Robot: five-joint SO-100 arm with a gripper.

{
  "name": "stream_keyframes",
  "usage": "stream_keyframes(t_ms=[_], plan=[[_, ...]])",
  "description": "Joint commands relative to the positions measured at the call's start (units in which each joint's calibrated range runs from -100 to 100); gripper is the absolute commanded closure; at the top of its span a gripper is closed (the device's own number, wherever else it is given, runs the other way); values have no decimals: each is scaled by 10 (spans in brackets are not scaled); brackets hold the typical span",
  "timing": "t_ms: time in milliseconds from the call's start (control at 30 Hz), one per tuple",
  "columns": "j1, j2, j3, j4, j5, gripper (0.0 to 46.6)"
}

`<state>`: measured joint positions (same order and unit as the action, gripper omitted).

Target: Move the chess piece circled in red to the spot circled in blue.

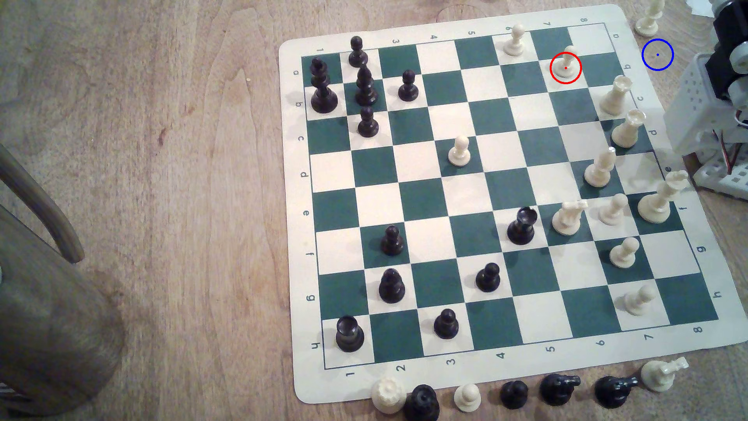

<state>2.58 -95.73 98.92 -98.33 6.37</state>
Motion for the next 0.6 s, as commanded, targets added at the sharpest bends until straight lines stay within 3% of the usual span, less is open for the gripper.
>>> stream_keyframes(t_ms=[0, 367, 567], plan=[[-8, -1, 10, 23, 3, 464], [-6, 0, -69, 242, 3, 464], [36, 0, -164, 490, 2, 464]])
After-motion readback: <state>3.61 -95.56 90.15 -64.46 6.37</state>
